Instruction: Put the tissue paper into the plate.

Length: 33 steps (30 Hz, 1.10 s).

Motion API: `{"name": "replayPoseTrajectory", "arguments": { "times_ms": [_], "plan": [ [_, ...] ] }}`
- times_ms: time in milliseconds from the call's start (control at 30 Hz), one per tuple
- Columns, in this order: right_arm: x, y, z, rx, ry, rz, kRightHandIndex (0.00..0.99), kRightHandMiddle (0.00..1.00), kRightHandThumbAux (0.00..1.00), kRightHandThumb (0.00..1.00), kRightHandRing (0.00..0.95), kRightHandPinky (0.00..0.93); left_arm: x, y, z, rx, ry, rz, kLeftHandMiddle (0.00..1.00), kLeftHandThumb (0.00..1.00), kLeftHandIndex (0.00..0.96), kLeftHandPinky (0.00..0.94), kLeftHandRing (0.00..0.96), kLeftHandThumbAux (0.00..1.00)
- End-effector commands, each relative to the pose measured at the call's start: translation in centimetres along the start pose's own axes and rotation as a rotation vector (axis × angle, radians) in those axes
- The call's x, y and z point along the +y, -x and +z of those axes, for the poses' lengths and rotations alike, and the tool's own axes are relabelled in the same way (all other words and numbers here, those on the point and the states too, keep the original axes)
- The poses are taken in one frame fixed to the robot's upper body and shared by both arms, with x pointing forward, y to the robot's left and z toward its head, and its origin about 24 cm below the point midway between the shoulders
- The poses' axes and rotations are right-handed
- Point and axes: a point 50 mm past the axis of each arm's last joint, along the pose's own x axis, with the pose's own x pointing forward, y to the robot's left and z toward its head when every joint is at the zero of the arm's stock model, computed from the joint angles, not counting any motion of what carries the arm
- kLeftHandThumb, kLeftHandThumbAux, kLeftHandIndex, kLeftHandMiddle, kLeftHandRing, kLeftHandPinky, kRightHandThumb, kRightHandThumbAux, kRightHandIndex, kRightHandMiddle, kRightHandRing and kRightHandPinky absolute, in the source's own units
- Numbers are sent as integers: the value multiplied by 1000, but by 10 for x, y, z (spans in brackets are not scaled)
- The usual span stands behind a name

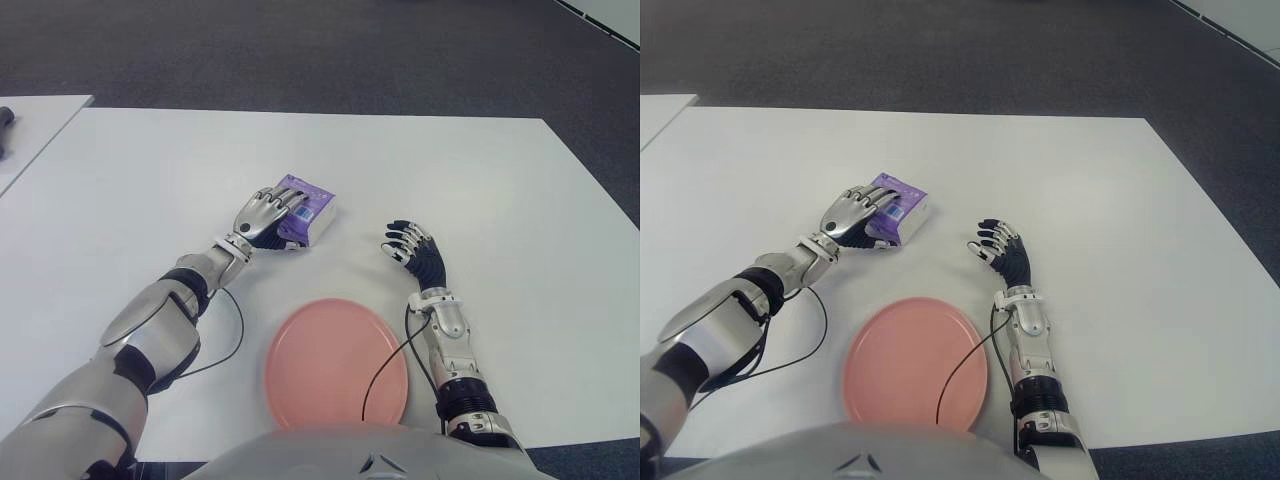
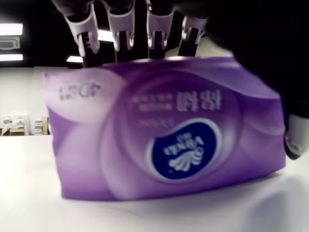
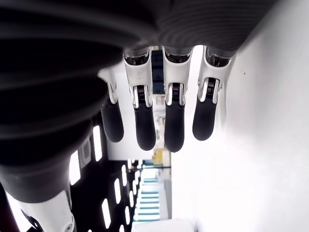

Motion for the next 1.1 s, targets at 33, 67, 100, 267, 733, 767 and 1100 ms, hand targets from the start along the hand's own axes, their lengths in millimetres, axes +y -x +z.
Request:
{"name": "replayPoseTrajectory", "arguments": {
  "times_ms": [33,67,100,267,733,767,1100],
  "plan": [
    [1,14,-28,146,-32,-1,286,320,772,394,312,326,-15,24,0,-32,0,-114,185,472,151,349,259,469],
    [2,13,-28,146,-31,0,286,319,773,393,312,326,-15,24,0,-34,-1,-118,183,470,150,344,256,470],
    [2,13,-28,146,-30,0,286,318,775,390,311,326,-15,24,0,-34,0,-120,180,466,150,337,253,472],
    [2,12,-28,164,-24,-6,286,316,792,393,309,328,-15,27,-3,-33,7,-139,166,463,140,340,240,473],
    [1,13,-26,168,-12,-19,280,310,790,439,301,317,-17,30,-4,-27,-13,-156,190,494,132,352,268,468],
    [1,13,-26,168,-13,-20,279,309,790,439,300,317,-17,29,-5,-26,-17,-159,192,494,132,352,269,468],
    [0,13,-27,179,-19,-25,294,317,786,469,308,321,-17,27,-9,1,-55,-195,197,470,118,326,261,492]
  ]
}}
